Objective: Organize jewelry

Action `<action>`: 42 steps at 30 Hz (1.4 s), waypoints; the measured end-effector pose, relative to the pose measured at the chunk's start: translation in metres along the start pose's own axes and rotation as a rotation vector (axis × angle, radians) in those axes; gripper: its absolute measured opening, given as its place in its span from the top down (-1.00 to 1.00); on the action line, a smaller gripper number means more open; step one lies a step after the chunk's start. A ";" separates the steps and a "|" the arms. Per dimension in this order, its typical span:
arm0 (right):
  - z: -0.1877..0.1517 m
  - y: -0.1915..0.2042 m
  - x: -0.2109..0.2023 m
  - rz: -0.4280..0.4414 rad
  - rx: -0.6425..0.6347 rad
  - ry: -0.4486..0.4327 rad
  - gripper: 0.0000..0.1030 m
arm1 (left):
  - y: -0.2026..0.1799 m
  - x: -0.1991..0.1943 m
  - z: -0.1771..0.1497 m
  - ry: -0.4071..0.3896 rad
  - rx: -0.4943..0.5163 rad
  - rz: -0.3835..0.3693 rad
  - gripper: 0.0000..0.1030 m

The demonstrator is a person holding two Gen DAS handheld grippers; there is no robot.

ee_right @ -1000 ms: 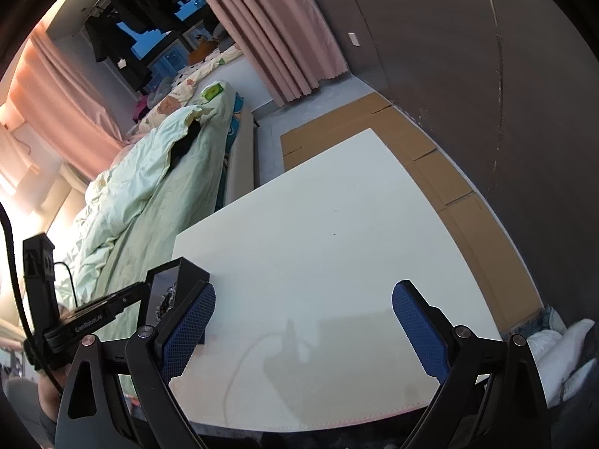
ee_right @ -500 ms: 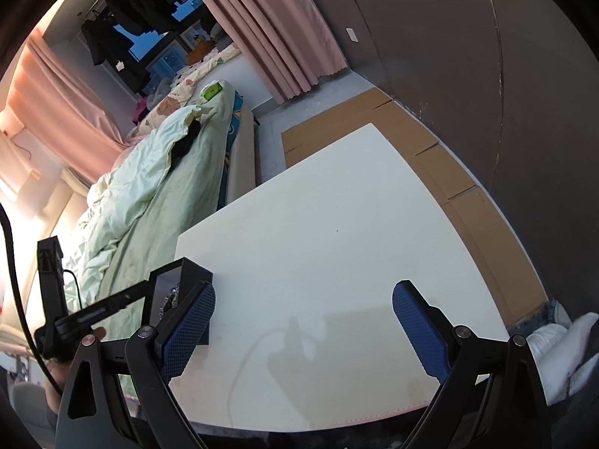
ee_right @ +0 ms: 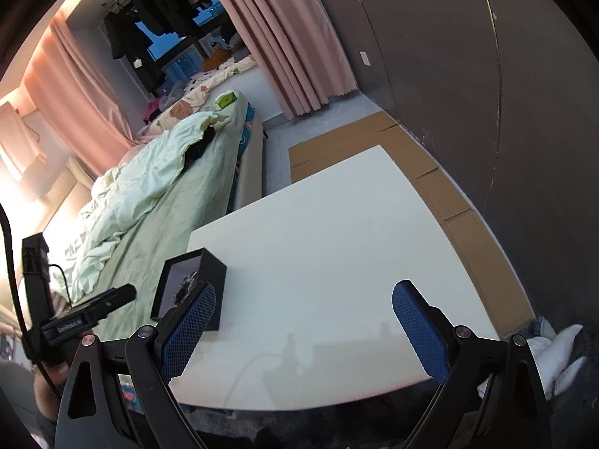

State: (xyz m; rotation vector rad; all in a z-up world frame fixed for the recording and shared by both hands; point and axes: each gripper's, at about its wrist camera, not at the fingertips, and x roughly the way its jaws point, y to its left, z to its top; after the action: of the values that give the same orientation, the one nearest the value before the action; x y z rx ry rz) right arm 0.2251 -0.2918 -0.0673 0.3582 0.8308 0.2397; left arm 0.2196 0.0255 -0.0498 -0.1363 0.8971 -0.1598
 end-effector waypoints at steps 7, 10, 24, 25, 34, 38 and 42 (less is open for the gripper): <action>-0.018 0.010 -0.034 0.002 -0.032 -0.062 -1.00 | -0.013 -0.043 -0.025 -0.072 0.026 -0.032 -1.00; -0.026 0.013 -0.053 0.025 -0.030 -0.098 -1.00 | -0.021 -0.061 -0.036 -0.111 0.038 -0.041 -1.00; -0.051 0.042 -0.120 -0.038 -0.169 -0.268 -1.00 | -0.037 -0.122 -0.076 -0.324 0.103 -0.028 -1.00; -0.053 0.044 -0.122 -0.039 -0.178 -0.275 -1.00 | -0.037 -0.126 -0.080 -0.337 0.106 -0.020 -1.00; -0.069 0.060 -0.133 -0.074 -0.259 -0.285 -1.00 | -0.030 -0.137 -0.104 -0.414 0.120 0.001 -1.00; -0.076 0.062 -0.133 -0.080 -0.286 -0.293 -1.00 | -0.026 -0.140 -0.110 -0.461 0.103 0.019 -1.00; -0.080 0.062 -0.119 -0.098 -0.287 -0.254 -1.00 | -0.021 -0.142 -0.113 -0.478 0.082 0.023 -1.00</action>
State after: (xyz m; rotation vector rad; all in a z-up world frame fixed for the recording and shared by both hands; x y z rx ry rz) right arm 0.0826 -0.2591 -0.0117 0.0755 0.5523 0.2133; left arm 0.0422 0.0266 -0.0070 -0.0828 0.4149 -0.1346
